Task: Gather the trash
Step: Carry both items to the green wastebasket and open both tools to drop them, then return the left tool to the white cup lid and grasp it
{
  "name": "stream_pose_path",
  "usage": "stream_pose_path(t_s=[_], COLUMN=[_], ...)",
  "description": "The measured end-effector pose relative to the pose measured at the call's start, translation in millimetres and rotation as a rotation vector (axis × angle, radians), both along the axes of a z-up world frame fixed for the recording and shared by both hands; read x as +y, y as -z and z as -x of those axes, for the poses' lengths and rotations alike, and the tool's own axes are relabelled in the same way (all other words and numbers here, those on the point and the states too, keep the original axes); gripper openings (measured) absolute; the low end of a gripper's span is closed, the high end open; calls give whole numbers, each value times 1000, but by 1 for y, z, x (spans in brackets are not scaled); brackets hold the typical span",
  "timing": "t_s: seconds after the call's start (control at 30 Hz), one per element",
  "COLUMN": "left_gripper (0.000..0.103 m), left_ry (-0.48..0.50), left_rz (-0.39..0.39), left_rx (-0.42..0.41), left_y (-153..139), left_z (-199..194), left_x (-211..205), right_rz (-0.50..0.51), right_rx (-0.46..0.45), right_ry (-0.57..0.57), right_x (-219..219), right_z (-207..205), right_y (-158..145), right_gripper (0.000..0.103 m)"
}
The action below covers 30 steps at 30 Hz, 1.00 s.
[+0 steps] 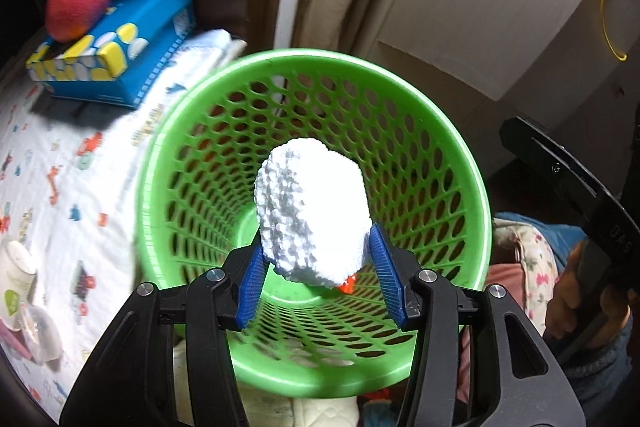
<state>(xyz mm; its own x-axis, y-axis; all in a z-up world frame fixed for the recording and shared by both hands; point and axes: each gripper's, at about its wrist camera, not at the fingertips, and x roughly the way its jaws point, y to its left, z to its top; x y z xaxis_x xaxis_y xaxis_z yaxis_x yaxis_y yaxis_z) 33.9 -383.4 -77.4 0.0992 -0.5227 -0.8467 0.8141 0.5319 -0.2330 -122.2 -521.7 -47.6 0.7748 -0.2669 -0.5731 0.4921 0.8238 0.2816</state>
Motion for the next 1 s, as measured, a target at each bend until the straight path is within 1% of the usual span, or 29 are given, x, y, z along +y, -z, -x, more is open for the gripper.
stream_pose_path(t_s=[0.03,0.07,0.13,0.2,0.3,0.5,0.63,0.77,0.93,1.0], left_gripper=[52,63,74,74,74,74,74,74,74,74], left_ry=[7,15,12,4,-30,-139,-231,-334,-471,-526], left_rz=[5,11,5,23,26,33,27,28,12,-7], left_rx=[14,32,62,70,52,-61,-132,-172,-200,-219], left_y=[2,5,10,10,4,-19,-33,-39,-39,-37], left_z=[1,2,4,4,0,-12,-22,-35,-50,-56], left_x=[-3,-5,-5,-1,13,59,97,136,193,216], right_rz=[-3,-6,-9,-13,-14,-11,-4,5,14,15], right_rx=[-1,-1,-2,-8,-21,-45,-57,-52,-42,-37], right_ry=[2,3,2,4,-3,-46,-95,-159,-247,-282], right_x=[0,-1,-2,-2,1,19,37,58,91,104], right_z=[2,4,6,8,10,4,-6,-21,-45,-56], right_y=[1,2,3,2,-1,-10,-17,-21,-24,-24], right_gripper=[72,72,72,72,72,73,75,75,76,76])
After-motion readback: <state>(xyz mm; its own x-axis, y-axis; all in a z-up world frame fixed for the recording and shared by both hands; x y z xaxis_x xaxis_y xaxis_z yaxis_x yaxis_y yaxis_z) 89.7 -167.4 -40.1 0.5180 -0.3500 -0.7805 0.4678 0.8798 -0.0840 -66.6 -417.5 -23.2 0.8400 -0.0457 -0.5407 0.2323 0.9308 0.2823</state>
